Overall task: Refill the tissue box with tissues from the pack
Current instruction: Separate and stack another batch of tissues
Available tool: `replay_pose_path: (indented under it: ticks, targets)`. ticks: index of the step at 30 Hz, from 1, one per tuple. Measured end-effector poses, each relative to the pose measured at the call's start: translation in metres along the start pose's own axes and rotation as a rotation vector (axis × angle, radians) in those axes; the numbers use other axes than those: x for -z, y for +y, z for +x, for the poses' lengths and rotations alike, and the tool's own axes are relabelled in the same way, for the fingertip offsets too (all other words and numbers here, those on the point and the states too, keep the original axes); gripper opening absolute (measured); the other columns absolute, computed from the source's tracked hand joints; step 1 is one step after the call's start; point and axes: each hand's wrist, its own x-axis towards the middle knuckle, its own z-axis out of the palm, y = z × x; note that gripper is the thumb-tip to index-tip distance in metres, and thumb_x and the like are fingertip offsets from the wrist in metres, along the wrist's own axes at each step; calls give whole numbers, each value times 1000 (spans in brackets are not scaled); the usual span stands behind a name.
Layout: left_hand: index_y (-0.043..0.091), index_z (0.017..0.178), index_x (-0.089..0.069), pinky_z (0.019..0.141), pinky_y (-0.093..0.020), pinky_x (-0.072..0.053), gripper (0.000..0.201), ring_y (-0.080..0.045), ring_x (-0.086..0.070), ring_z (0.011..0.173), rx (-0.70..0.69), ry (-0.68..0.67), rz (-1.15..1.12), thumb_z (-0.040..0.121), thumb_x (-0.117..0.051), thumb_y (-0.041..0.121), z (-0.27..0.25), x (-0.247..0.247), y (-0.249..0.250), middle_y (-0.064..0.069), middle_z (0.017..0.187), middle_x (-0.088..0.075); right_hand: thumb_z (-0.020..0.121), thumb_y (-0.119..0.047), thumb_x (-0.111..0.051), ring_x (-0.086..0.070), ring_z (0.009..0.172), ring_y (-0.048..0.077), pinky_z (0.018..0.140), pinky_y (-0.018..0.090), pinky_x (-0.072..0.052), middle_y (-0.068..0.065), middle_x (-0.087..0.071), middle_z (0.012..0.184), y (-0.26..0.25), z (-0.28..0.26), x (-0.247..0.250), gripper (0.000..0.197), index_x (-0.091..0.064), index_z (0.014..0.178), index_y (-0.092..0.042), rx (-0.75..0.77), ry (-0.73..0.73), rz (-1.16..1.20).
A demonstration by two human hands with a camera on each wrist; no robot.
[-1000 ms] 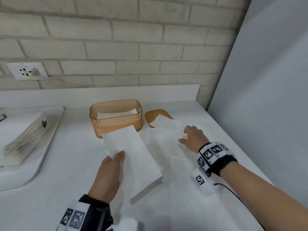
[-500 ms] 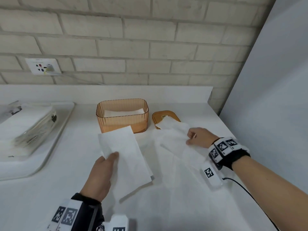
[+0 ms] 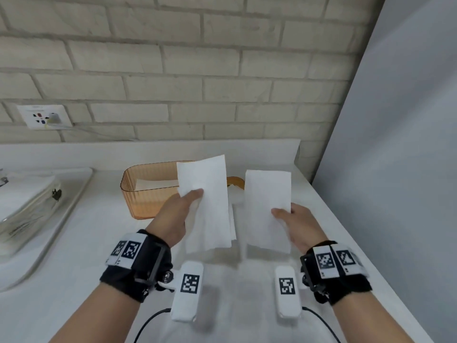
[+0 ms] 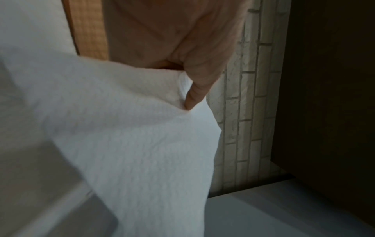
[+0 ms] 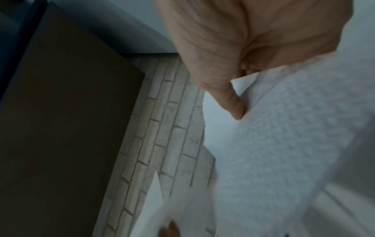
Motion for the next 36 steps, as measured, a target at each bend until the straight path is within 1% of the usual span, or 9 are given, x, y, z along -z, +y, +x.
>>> replay_pose_path:
  ticks: [3, 7, 11, 15, 19, 23, 28, 33, 36]
  targets:
    - [7, 104, -65, 67, -23, -51, 18, -12, -69, 77, -70, 87, -95, 94, -56, 20, 3, 2, 11, 0, 89, -73, 88, -20, -60, -66, 94, 31, 89, 45, -53, 14, -70, 101, 8, 5, -34, 27, -65, 106, 0, -115, -84, -34]
    - [5, 116, -60, 92, -37, -49, 29, -24, -65, 98, -102, 150, -41, 93, -57, 24, 2, 19, 12, -7, 109, -69, 86, -33, -60, -59, 100, 31, 86, 37, -50, 14, -62, 110, 16, 17, -89, 39, -58, 109, -1, -133, -57, -476]
    - [8, 107, -64, 87, -37, -49, 23, -27, -65, 101, -75, 143, -11, 93, -57, 24, -6, 35, 0, -9, 109, -70, 89, -33, -55, -42, 120, 29, 101, 38, -39, 13, -40, 130, 18, 14, -118, 36, -53, 116, -9, -164, 18, -904]
    - [8, 106, -64, 86, -37, -49, 21, -28, -64, 100, -37, 169, -61, 93, -57, 22, -10, 54, -15, -11, 110, -69, 83, -17, -61, -45, 119, 29, 97, 43, -43, 13, -42, 129, 24, 12, -131, 47, -36, 123, -12, -225, 91, -822]
    - [2, 118, -60, 81, -35, -50, 29, -28, -64, 101, -10, 177, -135, 94, -55, 19, -11, 71, -24, -13, 114, -67, 83, -6, -52, -51, 114, 30, 93, 45, -41, 10, -50, 128, 25, 8, -132, 50, -26, 124, -13, -206, 154, -692]
    - [1, 115, -60, 74, -33, -48, 27, -27, -63, 94, 10, 176, -155, 94, -55, 17, -13, 81, -29, -14, 112, -67, 82, -19, -59, -48, 115, 28, 93, 44, -38, 8, -53, 123, 26, 6, -136, 47, -32, 121, -11, -218, 220, -668]
    - [1, 115, -60, 71, -33, -48, 28, -29, -63, 96, 39, 142, -135, 94, -54, 20, -17, 93, -34, -14, 110, -68, 82, -30, -59, -45, 112, 26, 90, 43, -35, 6, -56, 114, 24, 6, -140, 20, -52, 92, -15, -259, 224, -817]
    - [3, 118, -59, 79, -38, -49, 31, -32, -63, 103, 50, 127, -145, 94, -55, 22, -21, 112, -38, -14, 112, -67, 92, -23, -45, -41, 117, 23, 94, 44, -31, 3, -48, 121, 25, 4, -144, 36, -48, 127, -31, -147, 227, -869]
    - [4, 118, -58, 82, -40, -49, 31, -33, -62, 104, 48, 131, -136, 94, -55, 22, -22, 124, -38, -13, 113, -67, 94, -29, -46, -42, 116, 24, 92, 41, -31, 3, -50, 121, 18, 0, -146, 33, -50, 126, -30, -68, 261, -858]
